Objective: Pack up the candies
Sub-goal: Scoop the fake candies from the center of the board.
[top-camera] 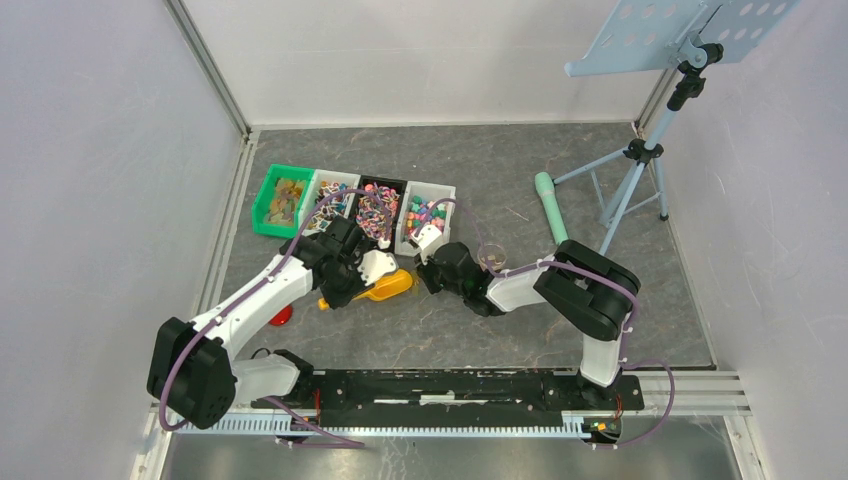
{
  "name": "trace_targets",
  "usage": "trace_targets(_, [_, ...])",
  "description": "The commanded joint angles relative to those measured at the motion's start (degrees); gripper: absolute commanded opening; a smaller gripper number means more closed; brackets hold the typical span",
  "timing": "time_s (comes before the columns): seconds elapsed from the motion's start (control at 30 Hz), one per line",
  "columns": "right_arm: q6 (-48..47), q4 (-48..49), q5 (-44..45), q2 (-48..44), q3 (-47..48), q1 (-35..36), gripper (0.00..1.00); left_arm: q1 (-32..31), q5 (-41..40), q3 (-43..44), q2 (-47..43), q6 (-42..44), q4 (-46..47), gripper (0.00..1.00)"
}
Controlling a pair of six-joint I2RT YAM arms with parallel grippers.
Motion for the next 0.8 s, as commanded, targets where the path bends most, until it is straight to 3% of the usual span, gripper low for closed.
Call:
trace_targets(0.0, [5.4,6.3,-10.5,-1.9,0.3,1.4,0.17,-0.3,2.9,1.2,-0.5,0.8,4.6,0.02])
trace_targets(0.43, [6.1,5.1,-10.4,-4.2,-0.5,0.6,0.17,-0.3,2.5,1.3,-0.4,1.1,4.5,0.02])
trace_targets(0.77, [5.0,-8.2,0.0,-9.3,0.8,-0.9,0.17,-0.3,-2.2,0.9,-4.4,2.2,-1.5,0.02])
